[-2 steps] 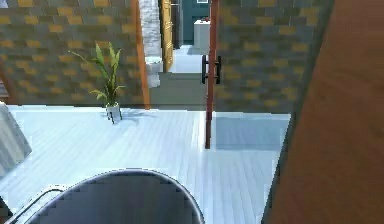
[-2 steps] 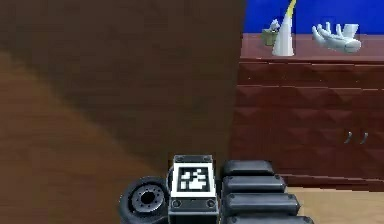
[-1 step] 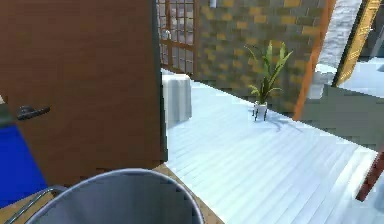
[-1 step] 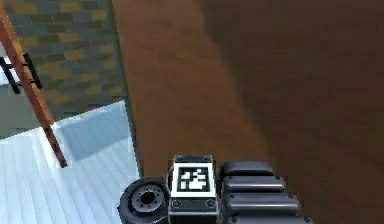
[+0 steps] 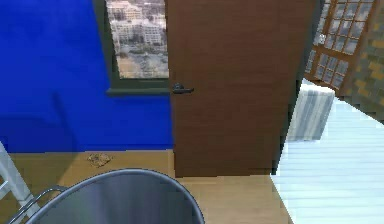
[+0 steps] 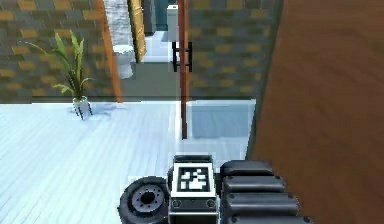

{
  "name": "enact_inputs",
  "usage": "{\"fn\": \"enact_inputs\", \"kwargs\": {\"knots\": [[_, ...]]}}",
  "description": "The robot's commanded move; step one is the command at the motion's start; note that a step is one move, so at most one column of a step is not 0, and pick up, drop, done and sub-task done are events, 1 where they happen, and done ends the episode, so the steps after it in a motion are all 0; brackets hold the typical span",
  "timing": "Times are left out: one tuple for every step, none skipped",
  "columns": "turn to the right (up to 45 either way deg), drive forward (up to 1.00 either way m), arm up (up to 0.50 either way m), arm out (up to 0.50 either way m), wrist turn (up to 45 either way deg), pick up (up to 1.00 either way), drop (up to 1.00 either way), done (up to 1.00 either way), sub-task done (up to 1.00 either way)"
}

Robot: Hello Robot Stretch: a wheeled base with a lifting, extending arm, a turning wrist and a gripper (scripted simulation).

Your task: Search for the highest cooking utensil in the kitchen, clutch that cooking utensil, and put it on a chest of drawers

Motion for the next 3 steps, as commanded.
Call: {"fn": "enact_inputs", "kwargs": {"knots": [[0.0,0.05,0.0,0.0,0.0,0.0,0.0,0.0,0.0],[-45.0,0.0,0.0,0.0,0.0,0.0,0.0,0.0,0.0],[-42.0,0.0,0.0,0.0,0.0,0.0,0.0,0.0,0.0]]}}
